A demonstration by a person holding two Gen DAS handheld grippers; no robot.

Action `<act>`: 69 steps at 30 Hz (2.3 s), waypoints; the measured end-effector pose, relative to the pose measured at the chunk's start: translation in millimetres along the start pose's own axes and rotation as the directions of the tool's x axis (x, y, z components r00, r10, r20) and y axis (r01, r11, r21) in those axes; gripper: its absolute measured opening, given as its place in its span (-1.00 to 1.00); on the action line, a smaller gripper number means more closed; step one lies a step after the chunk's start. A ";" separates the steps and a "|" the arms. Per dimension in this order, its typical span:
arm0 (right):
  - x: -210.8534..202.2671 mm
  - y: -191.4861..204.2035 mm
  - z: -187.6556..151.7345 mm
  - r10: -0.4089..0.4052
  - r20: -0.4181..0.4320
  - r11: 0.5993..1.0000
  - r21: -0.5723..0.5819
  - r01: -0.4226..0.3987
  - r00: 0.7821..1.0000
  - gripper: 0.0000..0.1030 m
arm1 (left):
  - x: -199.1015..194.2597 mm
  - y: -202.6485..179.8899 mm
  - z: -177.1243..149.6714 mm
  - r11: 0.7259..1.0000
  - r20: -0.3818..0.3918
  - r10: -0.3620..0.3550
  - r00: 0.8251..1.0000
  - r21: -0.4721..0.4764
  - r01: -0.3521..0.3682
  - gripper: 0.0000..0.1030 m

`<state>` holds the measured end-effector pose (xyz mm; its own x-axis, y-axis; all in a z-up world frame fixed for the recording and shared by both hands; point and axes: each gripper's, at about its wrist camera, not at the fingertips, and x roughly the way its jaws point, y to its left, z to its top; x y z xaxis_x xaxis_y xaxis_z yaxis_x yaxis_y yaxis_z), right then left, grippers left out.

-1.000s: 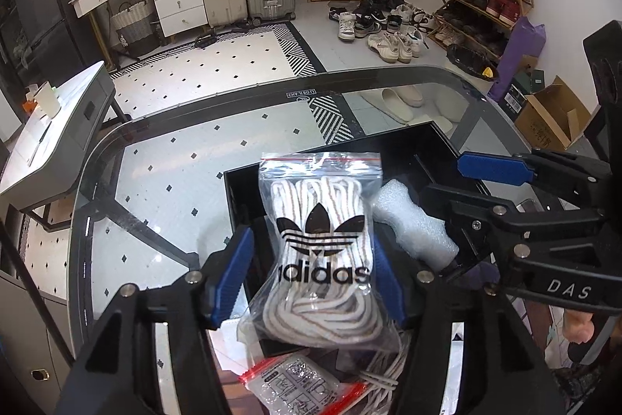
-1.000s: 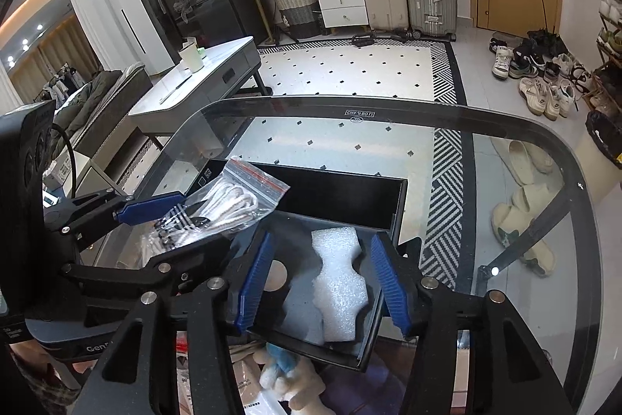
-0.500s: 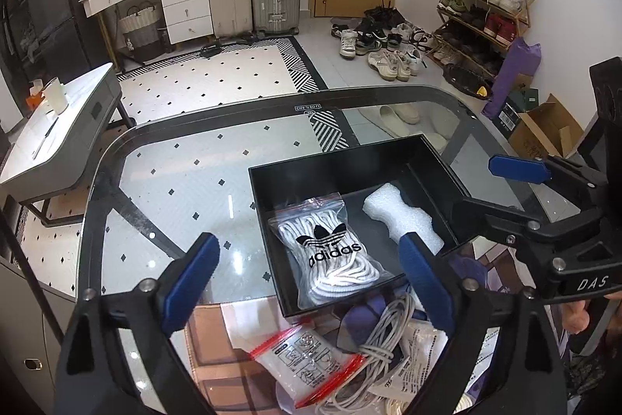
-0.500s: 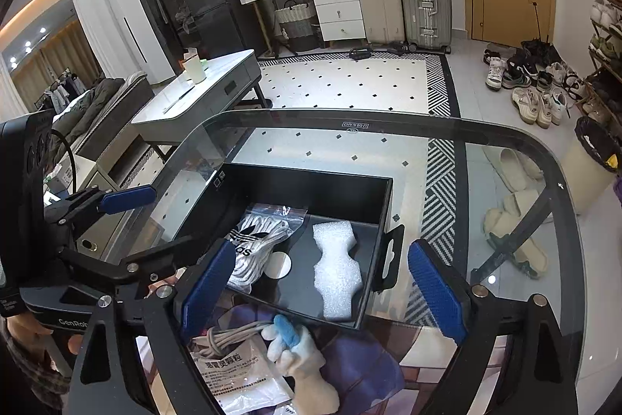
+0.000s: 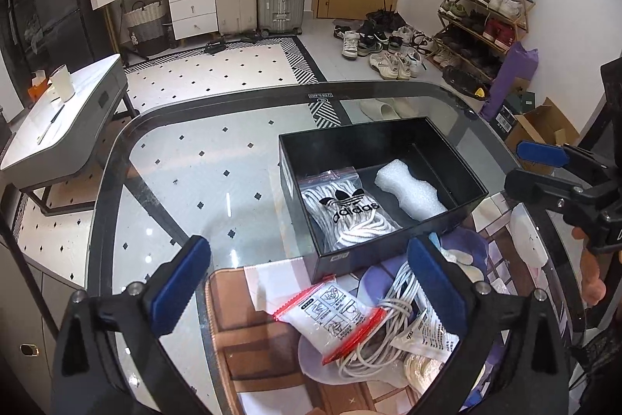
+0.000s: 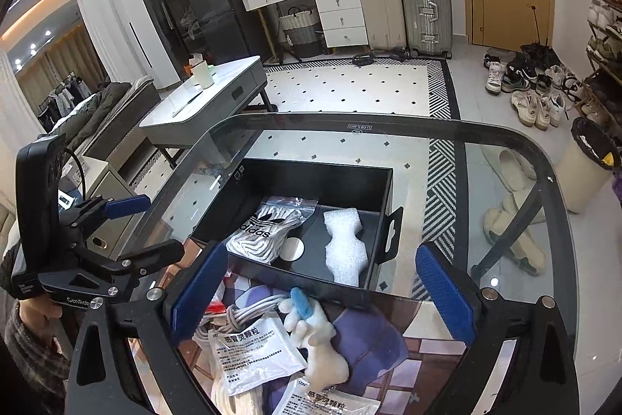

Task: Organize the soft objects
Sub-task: 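Withdraw both grippers from the box toward the remaining items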

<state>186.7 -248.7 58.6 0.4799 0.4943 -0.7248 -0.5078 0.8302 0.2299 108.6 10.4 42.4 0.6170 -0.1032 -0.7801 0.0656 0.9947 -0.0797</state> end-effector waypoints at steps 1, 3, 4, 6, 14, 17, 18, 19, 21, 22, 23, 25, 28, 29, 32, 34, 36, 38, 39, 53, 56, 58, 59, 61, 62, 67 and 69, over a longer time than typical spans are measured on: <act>-2.2 0.6 -0.7 -0.001 0.002 1.000 -0.002 0.001 1.000 0.95 | -0.9 0.7 -2.5 1.000 -0.001 -0.001 1.000 -0.001 0.001 0.99; -6.2 3.4 -2.4 -0.002 0.003 1.000 -0.005 0.002 1.000 0.95 | -2.9 1.8 -7.2 1.000 -0.001 -0.003 1.000 -0.002 0.003 0.99; -7.7 4.1 -4.3 -0.001 -0.002 1.000 -0.009 0.001 1.000 0.95 | -3.7 1.0 -8.4 1.000 -0.003 -0.003 1.000 0.000 0.003 0.99; -9.5 3.7 -5.9 -0.002 -0.010 1.000 -0.015 0.002 1.000 0.95 | -5.9 0.6 -11.5 1.000 -0.003 -0.004 1.000 0.000 0.004 0.99; -14.4 0.2 -21.7 -0.016 -0.023 1.000 -0.015 0.016 1.000 0.97 | -12.3 -2.1 -23.7 1.000 -0.003 -0.003 1.000 0.003 0.003 0.99; -15.8 -1.7 -25.4 -0.016 -0.025 1.000 -0.013 0.016 1.000 0.97 | -13.7 -2.3 -26.7 1.000 -0.002 0.000 1.000 0.002 0.000 0.99; -16.4 -2.1 -26.8 -0.016 -0.026 1.000 -0.012 0.016 1.000 0.97 | -13.7 -2.2 -26.9 1.000 -0.003 0.002 1.000 0.003 -0.002 0.99; -17.0 -2.2 -28.1 -0.017 -0.027 1.000 -0.012 0.016 0.999 0.97 | -14.3 -2.3 -28.1 1.000 -0.003 0.003 1.000 0.005 -0.003 0.99; -17.6 -2.9 -29.1 -0.016 -0.028 1.000 -0.012 0.015 0.999 0.97 | -15.2 -4.1 -30.1 1.000 -0.003 0.008 1.000 0.008 -0.008 0.99; -17.9 -3.3 -30.6 -0.016 -0.030 1.000 -0.013 0.015 0.999 0.97 | -15.7 -4.7 -31.7 1.000 -0.002 0.008 1.000 0.008 -0.008 0.99; -17.9 -3.7 -32.5 -0.016 -0.032 1.000 -0.015 0.015 0.999 0.97 | -15.5 -4.7 -31.7 1.000 -0.003 0.006 1.000 0.005 -0.006 0.99; -17.3 -4.2 -35.8 -0.016 -0.038 1.000 -0.020 0.015 0.999 0.97 | -15.4 -4.7 -34.3 1.000 -0.004 0.001 1.000 -0.001 -0.001 0.99; -16.2 -2.8 -40.9 -0.015 -0.043 1.000 -0.026 0.014 0.999 0.97 | -13.7 -5.2 -37.0 1.000 -0.008 -0.003 1.000 -0.007 0.003 0.99; -15.9 -3.0 -42.2 -0.013 -0.044 1.000 -0.027 0.012 0.999 0.97 | -13.0 -5.1 -37.8 1.000 -0.009 -0.005 1.000 -0.009 0.005 0.99; -15.1 -3.7 -45.2 -0.013 -0.050 1.000 -0.026 0.012 0.999 0.97 | -9.9 -5.5 -40.4 1.000 -0.017 -0.009 1.000 -0.018 0.009 0.99; -14.6 -3.9 -45.5 -0.016 -0.052 1.000 -0.028 0.014 0.999 0.97 | -7.7 -6.0 -42.2 1.000 -0.022 -0.012 1.000 -0.022 0.011 0.99; -13.9 -4.6 -46.9 -0.016 -0.052 1.000 -0.026 0.015 0.999 0.97 | -5.0 -5.6 -43.8 1.000 -0.027 -0.016 1.000 -0.025 0.015 0.99; -12.2 -5.5 -48.4 -0.015 -0.056 1.000 -0.025 0.014 0.998 0.97 | -2.7 -5.4 -45.0 0.999 -0.032 -0.021 0.999 -0.032 0.020 0.99; -11.1 -5.8 -49.3 -0.013 -0.058 1.000 -0.026 0.012 0.998 0.97 | -1.5 -5.3 -45.5 0.999 -0.034 -0.023 0.999 -0.035 0.022 0.99; 10.7 -3.6 -60.3 -0.019 -0.107 0.997 -0.072 0.012 0.994 0.97 | 19.0 -7.4 -45.9 0.997 -0.077 -0.044 0.996 -0.066 0.039 0.99; 15.3 -5.1 -61.4 -0.016 -0.117 0.997 -0.074 0.008 0.993 0.97 | 23.2 -7.2 -45.5 0.996 -0.083 -0.049 0.995 -0.073 0.043 0.99; 18.0 -6.4 -61.7 -0.012 -0.120 0.997 -0.072 0.004 0.993 0.97 | 24.9 -6.4 -45.3 0.995 -0.085 -0.056 0.995 -0.084 0.049 0.99; 19.8 -6.1 -62.3 -0.011 -0.123 0.997 -0.071 0.003 0.992 0.97 | 26.0 -6.2 -44.7 0.995 -0.087 -0.059 0.994 -0.088 0.051 0.99; 23.8 -6.1 -62.0 -0.013 -0.131 0.997 -0.072 0.004 0.991 0.97 | 28.2 -5.4 -44.4 0.994 -0.091 -0.063 0.994 -0.097 0.054 0.99; 26.0 -6.0 -62.0 -0.013 -0.134 0.997 -0.073 0.003 0.991 0.97 | 29.7 -5.3 -44.2 0.993 -0.094 -0.065 0.993 -0.101 0.055 0.99; 35.1 -5.1 -63.9 -0.011 -0.148 0.997 -0.080 -0.001 0.989 0.97 | 37.6 -5.3 -43.2 0.991 -0.110 -0.074 0.991 -0.121 0.061 0.99; 39.2 -5.1 -64.2 -0.016 -0.155 0.996 -0.087 0.002 0.988 0.97 | 40.0 -4.5 -43.3 0.989 -0.111 -0.077 0.991 -0.131 0.062 0.99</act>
<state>162.1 -250.1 -12.7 0.3714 0.4352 -0.8202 -0.5667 0.8060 0.1711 99.0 1.9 -15.3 0.5195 -0.1784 -0.8356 0.0006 0.9780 -0.2084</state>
